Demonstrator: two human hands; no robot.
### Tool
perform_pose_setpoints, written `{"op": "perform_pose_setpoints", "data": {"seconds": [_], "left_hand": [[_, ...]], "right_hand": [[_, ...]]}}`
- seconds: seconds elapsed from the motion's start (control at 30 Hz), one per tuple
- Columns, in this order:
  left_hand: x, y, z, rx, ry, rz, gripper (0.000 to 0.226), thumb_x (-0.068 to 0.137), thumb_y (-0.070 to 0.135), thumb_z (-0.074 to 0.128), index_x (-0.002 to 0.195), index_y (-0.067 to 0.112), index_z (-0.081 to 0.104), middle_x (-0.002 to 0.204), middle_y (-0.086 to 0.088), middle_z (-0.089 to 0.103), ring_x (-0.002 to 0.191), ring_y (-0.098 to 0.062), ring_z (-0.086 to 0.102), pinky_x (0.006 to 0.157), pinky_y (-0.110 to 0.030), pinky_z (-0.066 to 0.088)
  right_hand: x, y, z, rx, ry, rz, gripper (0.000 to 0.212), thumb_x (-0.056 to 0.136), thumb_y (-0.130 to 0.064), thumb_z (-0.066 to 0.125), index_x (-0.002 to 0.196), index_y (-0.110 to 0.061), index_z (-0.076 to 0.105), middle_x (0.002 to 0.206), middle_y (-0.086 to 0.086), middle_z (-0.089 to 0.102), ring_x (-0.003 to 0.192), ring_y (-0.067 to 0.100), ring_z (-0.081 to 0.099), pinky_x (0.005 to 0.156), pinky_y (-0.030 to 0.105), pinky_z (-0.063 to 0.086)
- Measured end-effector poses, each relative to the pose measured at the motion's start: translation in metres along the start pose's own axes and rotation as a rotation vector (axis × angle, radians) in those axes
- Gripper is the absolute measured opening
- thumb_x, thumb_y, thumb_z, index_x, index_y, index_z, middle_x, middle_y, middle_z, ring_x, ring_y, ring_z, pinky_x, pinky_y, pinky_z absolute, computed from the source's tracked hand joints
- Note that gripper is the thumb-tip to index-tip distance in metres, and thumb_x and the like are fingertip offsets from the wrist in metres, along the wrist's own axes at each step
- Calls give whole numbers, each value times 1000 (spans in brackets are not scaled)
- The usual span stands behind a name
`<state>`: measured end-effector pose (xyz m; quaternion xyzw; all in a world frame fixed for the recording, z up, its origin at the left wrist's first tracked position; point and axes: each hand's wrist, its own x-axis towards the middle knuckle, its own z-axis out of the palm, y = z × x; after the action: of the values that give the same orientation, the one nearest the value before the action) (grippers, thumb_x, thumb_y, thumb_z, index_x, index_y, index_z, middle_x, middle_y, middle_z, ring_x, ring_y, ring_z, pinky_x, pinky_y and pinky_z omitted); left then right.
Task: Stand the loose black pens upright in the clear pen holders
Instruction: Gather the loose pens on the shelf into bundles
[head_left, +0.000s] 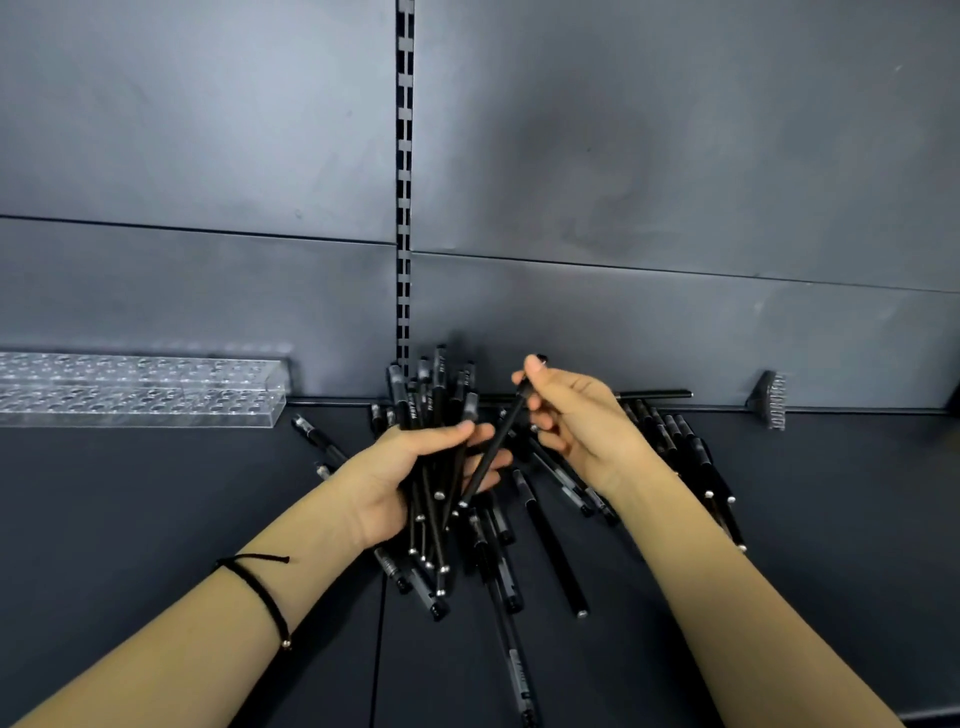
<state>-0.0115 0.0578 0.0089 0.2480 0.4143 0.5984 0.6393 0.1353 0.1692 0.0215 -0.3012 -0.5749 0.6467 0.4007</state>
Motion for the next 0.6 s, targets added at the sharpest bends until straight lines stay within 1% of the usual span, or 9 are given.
{"op": "perform_pose_setpoints", "data": {"seconds": [0.1,0.17,0.23,0.27,0.33,0.37,0.47,0.53,0.6], "left_hand": [[-4,-6,8,91,-91,-6,29,80,13,67,106,1,71,107,-16,73,89,-27,73,71,-33,61],[-5,-7,9,155,-79,-28,29,79,16,69,105,2,71,92,-11,75,70,-19,71,59,-26,58],[-5,-4,8,223,-56,-44,22,75,19,73,92,5,71,69,-6,67,55,-15,61,51,-23,53],[-5,-2,6,240,-50,-39,20,73,20,75,86,6,70,64,-5,62,52,-15,58,50,-22,51],[-4,2,2,234,-37,-22,18,71,23,75,81,9,69,61,-3,58,51,-15,55,48,-21,48],[-4,3,0,218,-27,-15,16,72,24,75,79,10,69,61,-3,57,50,-14,55,48,-21,48],[-3,4,-4,168,13,5,16,71,25,76,78,12,69,63,-3,59,52,-15,57,52,-23,52],[-1,4,-5,154,38,29,17,67,22,78,80,12,72,69,-4,63,56,-15,59,55,-24,54],[0,2,-5,141,56,54,17,64,16,78,81,13,76,73,-4,67,60,-15,62,57,-24,55]], "right_hand": [[-4,2,4,-169,-29,-55,31,91,-30,63,86,-1,69,57,-5,51,46,4,37,41,16,24],[-6,2,5,-321,-20,-165,37,94,-30,60,84,6,65,56,-5,52,44,2,38,43,12,29],[-7,-1,4,-553,-15,-282,45,92,-41,57,70,-3,64,54,-7,57,47,2,48,54,12,37],[-7,-2,1,-692,-11,-300,50,90,-52,55,66,-9,66,56,-5,61,52,2,55,60,17,43],[-5,-4,-8,-970,-18,-228,56,81,-68,53,63,-18,67,60,-2,66,60,7,61,70,30,52],[-5,-5,-12,-1126,-45,-157,55,77,-72,56,64,-19,66,61,-2,66,61,9,61,70,34,51],[-10,-5,-12,-1518,-187,24,44,71,-68,68,66,-24,63,72,-7,69,73,9,63,66,30,48],[-11,-4,-8,-1572,-216,57,39,72,-63,71,69,-25,64,78,-5,72,76,8,64,68,29,48],[-8,-1,-8,-1505,-188,70,32,72,-55,74,68,-24,66,77,-3,73,75,8,65,72,30,52]]}}
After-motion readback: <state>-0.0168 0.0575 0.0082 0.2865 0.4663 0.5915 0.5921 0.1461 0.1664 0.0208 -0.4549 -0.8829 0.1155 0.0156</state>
